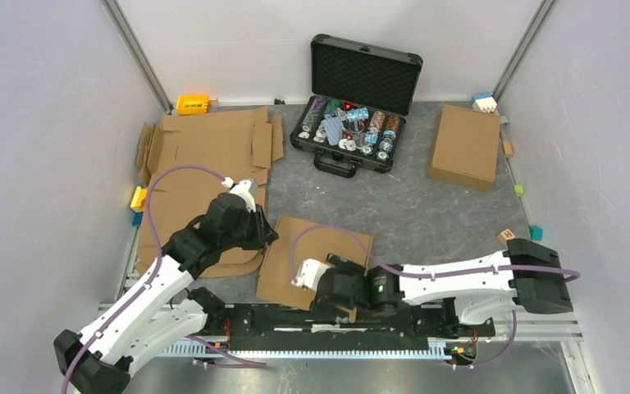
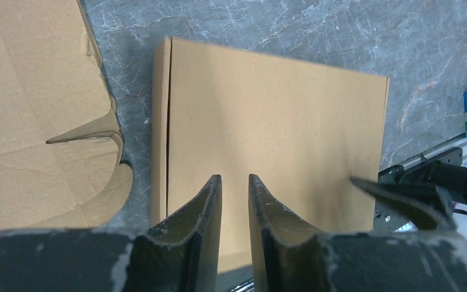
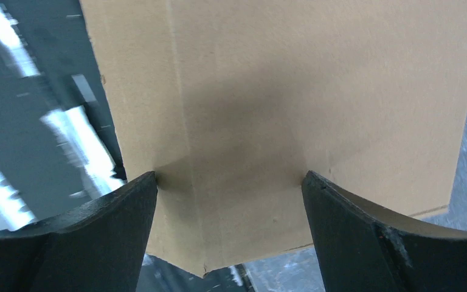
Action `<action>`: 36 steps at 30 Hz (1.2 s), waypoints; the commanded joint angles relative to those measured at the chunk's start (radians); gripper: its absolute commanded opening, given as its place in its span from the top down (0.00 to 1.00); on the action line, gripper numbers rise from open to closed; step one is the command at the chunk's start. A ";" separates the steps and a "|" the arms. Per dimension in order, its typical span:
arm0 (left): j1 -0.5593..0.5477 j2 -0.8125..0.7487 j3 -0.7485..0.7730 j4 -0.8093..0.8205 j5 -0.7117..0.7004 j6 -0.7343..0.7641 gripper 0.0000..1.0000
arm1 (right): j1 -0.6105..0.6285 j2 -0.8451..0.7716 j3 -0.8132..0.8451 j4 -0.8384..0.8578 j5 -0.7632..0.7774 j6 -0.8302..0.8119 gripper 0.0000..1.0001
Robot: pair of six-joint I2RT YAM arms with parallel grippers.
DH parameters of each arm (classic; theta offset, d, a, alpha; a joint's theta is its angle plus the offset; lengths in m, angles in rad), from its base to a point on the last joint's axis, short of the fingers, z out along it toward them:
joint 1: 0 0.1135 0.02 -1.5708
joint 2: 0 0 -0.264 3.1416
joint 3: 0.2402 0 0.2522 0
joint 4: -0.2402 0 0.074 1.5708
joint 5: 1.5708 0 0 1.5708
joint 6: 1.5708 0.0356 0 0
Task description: Fold the paper box
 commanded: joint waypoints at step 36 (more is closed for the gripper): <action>-0.558 0.375 -0.315 0.942 -0.021 -0.224 0.98 | -1.008 -0.083 -0.070 0.402 -0.565 -0.022 0.08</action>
